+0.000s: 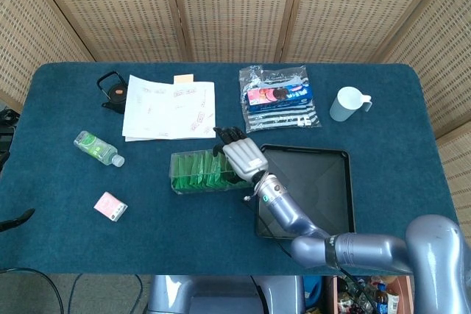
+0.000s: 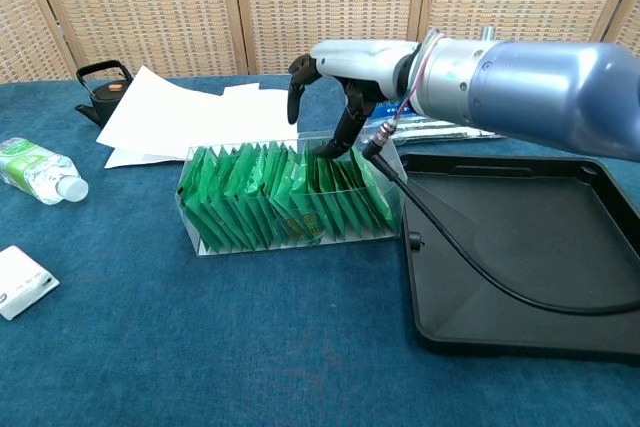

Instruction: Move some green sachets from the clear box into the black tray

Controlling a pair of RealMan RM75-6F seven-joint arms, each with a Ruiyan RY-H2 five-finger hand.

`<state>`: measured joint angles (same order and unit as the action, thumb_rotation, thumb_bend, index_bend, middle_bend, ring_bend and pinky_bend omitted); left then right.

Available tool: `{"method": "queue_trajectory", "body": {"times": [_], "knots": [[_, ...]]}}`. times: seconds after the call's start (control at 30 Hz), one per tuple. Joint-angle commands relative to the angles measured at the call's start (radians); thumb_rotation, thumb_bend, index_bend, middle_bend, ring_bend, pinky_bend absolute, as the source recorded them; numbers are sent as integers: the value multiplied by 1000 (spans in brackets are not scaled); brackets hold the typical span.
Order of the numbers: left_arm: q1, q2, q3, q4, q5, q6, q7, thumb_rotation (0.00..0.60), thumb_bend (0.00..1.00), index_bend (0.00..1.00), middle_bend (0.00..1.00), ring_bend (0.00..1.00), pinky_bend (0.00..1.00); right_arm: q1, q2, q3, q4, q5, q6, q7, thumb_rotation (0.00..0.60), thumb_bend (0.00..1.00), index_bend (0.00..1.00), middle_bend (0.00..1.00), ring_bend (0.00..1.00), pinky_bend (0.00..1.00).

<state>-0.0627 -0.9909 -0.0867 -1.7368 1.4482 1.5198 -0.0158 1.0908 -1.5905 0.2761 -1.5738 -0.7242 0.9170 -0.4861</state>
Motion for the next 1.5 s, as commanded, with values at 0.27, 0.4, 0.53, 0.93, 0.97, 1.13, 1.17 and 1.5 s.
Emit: {"method": "queue_trajectory", "body": {"times": [0.27,0.4,0.53,0.93,0.97,1.13,1.17,1.5], "knots": [[0,6,-1,0,-5,-2,-12,600,114,0,0,0,0,32,-16,56,48,14,38,-7,600,467,386,0,0,0],[0,9,-3,1,-11,-6,-21,600,114,0,0,0,0,53,-32,104,96,13,66,3,600,467,386,0,0,0],[-4,12,-6,5,-19,-13,-30,600,114,0,0,0,0,80,-72,141,177,-7,116,0,600,467,386,0,0,0],[-13,13,-19,16,-62,-41,-41,600,114,0,0,0,0,173,-250,175,513,0,71,-15,600,467,386,0,0,0],[-14,13,-20,16,-65,-42,-41,600,114,0,0,0,0,175,-255,176,523,-2,67,-13,600,467,386,0,0,0],[-18,13,-21,20,-76,-55,-43,600,114,0,0,0,0,166,-244,159,500,-36,40,0,600,467,387,0,0,0],[-19,12,-21,21,-77,-59,-44,600,114,0,0,0,0,157,-227,146,474,-52,30,2,600,462,386,0,0,0],[-24,9,-15,20,-69,-66,-37,600,114,0,0,0,0,92,-73,63,254,-175,-63,58,600,387,386,0,0,0]]}}
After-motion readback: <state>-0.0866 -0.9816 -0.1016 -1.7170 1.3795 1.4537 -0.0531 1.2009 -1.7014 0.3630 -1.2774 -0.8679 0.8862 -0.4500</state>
